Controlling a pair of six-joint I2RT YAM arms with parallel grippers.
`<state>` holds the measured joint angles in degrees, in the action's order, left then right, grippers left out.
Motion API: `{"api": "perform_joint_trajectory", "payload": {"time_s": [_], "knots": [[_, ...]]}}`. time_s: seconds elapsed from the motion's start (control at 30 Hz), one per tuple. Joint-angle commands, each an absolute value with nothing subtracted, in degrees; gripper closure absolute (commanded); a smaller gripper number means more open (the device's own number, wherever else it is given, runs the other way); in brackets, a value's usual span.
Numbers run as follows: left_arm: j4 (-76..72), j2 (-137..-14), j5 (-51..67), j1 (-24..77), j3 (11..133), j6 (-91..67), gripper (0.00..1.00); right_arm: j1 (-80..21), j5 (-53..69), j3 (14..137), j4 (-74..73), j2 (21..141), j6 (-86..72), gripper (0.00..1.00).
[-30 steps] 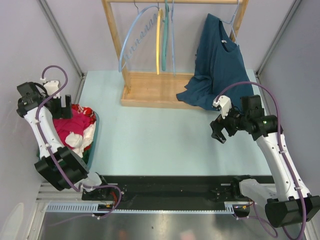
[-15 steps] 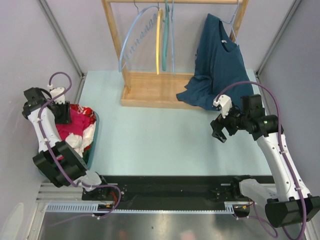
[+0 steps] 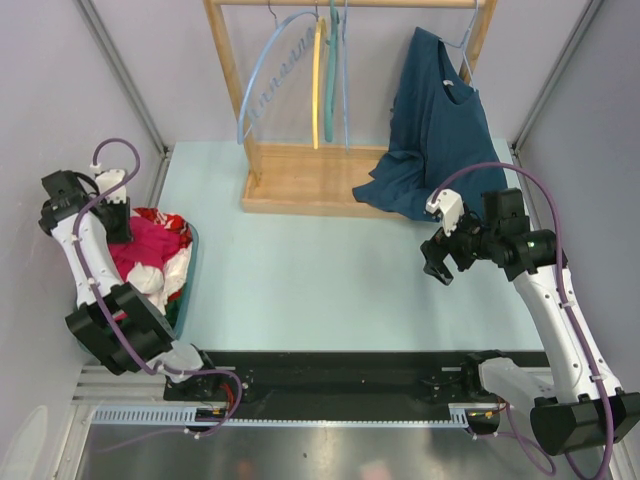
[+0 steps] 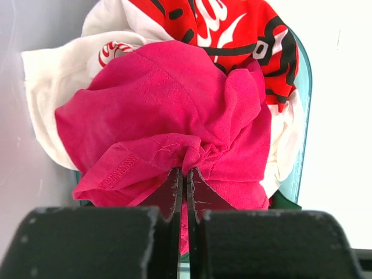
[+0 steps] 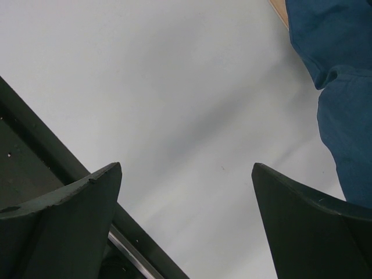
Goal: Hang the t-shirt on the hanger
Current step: Pick up the T-shirt and place it in the bin.
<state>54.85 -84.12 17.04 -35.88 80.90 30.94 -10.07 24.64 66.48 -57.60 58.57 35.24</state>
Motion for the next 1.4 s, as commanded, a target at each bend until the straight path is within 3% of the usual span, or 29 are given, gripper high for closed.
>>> {"api": "perform_joint_trajectory", "payload": {"time_s": [0.0,0.73,0.97,1.37], "knots": [[53.62,-81.04,17.22,-36.65,83.85,30.32,1.0,-10.63,24.08,68.91,-57.04,57.74,36.03,0.0],[49.93,-63.73,22.67,-36.39,103.18,18.29,1.0,-12.22,23.38,71.72,-57.22,59.94,36.47,0.0],[39.23,-64.07,27.68,-35.77,111.35,9.34,1.0,-12.39,23.38,72.6,-57.3,60.03,36.47,0.0],[11.97,-64.51,37.35,-34.54,114.26,-14.28,1.0,-12.57,23.2,73.39,-57.13,60.47,36.21,0.0]]}}
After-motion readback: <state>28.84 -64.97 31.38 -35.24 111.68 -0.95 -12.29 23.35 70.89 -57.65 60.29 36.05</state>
